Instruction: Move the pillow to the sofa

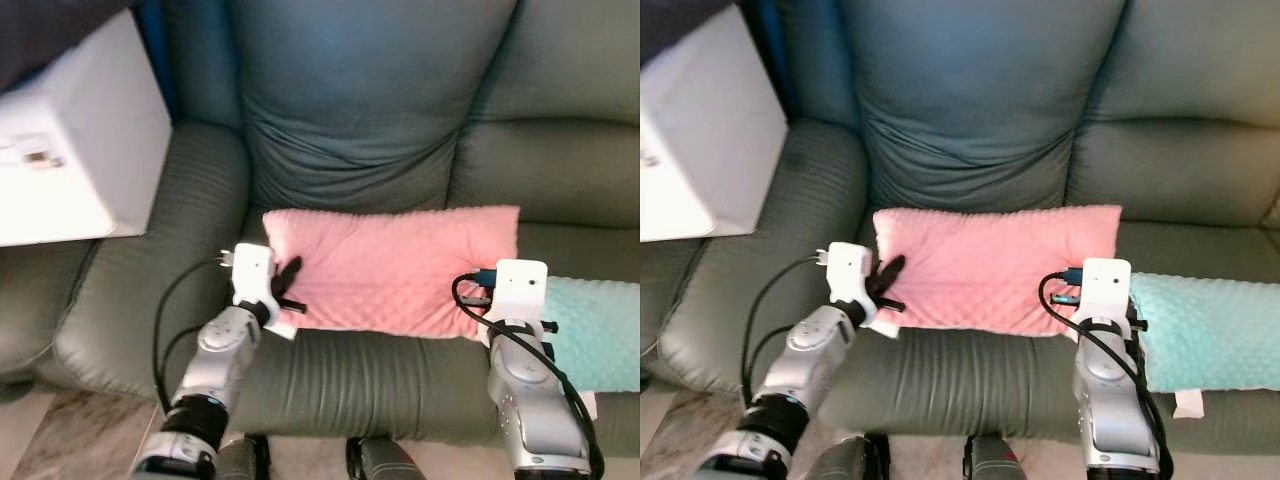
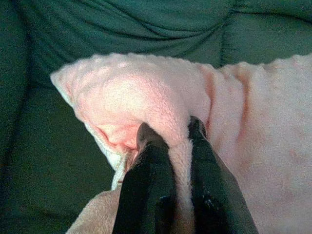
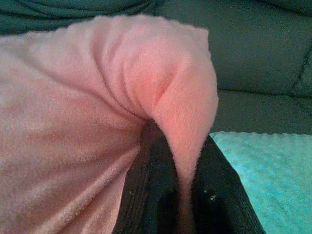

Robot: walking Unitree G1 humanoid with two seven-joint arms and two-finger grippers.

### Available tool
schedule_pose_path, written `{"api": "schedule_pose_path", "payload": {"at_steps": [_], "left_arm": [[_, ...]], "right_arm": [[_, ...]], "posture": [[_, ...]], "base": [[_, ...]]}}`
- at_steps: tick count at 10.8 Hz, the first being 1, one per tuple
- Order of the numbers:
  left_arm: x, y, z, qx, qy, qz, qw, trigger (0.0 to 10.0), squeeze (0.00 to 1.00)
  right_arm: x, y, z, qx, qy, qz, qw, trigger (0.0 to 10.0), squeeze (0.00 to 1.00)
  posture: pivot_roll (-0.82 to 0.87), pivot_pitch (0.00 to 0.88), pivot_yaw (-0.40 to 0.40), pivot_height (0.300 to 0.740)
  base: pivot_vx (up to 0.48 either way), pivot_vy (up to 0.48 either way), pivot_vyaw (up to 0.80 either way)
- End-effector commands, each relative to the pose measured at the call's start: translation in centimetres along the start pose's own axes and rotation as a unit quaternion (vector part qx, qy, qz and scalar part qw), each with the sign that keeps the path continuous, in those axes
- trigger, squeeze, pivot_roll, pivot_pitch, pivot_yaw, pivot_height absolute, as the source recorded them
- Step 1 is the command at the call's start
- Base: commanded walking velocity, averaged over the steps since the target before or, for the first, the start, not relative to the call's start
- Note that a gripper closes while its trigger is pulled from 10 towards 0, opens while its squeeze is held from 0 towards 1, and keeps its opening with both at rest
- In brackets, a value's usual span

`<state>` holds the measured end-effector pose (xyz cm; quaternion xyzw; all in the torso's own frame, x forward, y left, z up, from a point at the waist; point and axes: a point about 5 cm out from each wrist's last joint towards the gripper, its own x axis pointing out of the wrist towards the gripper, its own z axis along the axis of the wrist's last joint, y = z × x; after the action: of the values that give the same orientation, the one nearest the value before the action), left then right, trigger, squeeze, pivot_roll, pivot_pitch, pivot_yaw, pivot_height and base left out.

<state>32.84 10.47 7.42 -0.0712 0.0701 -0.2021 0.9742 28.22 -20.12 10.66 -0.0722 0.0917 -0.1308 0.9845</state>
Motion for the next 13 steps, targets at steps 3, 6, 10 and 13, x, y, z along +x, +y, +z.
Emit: {"api": "schedule_pose_path", "payload": {"at_steps": [3,6,10,13], "left_arm": [[-0.3,0.2,-1.1,0.012,0.019,-0.001,1.0,10.0,0.0],[-0.1,0.3,-0.2,0.006,0.0,0.006,1.0,10.0,0.0],[0.2,-0.1,-1.5,0.023,0.02,0.01,0.999,10.0,0.0],[0.8,-0.3,-1.8,0.036,0.038,0.025,0.998,10.0,0.0]], "right_arm": [[-0.3,-0.4,-0.4,0.001,0.003,-0.009,1.0,10.0,0.0],[-0.2,-0.3,-0.1,0.005,-0.006,-0.008,1.0,10.0,0.0],[0.0,-0.4,-1.1,-0.003,0.007,-0.014,1.0,10.0,0.0],[0.2,0.1,-2.3,-0.02,0.024,-0.015,0.999,10.0,0.0]], "posture": [[-0.17,0.291,-0.007,0.74],[-0.17,0.29,-0.008,0.74],[-0.17,0.302,-0.006,0.74],[-0.18,0.352,0.019,0.74]], "base": [[0.0,0.0,0.0],[0.0,0.0,0.0],[0.0,0.0,0.0],[0.0,0.0,0.0]]}}
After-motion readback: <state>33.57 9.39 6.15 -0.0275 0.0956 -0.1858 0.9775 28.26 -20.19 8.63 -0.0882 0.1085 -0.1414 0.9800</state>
